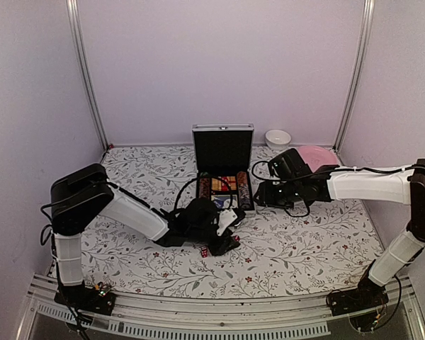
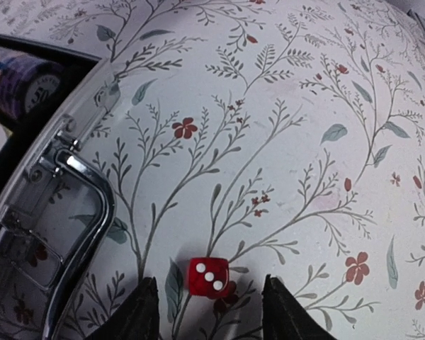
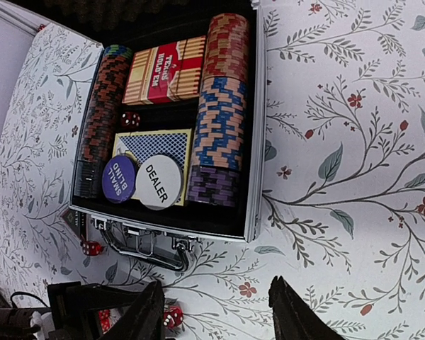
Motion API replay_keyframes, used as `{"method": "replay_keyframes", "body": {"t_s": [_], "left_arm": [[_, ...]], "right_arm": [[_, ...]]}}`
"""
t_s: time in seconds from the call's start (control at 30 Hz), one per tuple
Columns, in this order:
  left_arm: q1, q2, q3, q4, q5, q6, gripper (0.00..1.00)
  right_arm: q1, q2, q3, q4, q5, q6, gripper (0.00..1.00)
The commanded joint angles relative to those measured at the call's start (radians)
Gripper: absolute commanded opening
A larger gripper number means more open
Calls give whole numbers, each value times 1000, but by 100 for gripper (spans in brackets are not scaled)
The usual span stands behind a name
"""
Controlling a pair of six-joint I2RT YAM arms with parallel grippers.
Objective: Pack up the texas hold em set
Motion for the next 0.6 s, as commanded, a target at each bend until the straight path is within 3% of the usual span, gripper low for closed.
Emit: {"method": "replay_keyframes", "body": {"t_s": [0.0,0.1,0.27,0.37,0.57], "left_arm": [[-12,-84,-60,24,15,13,54],[-6,-163,-94,73,35,8,59],[40,-301,-170,168,99,-17,60],[115,-410,-261,241,134,-34,60],[329,-550,-368,222,198,-77,61]], "right_arm": [[-4,-53,-5,-9,1,-61,50],[9,-67,11,-34,-8,-86,50],[79,-6,120,-182,20,-130,48],[137,77,215,-301,76,-108,47],[224,246,376,-467,121,-105,43]]}}
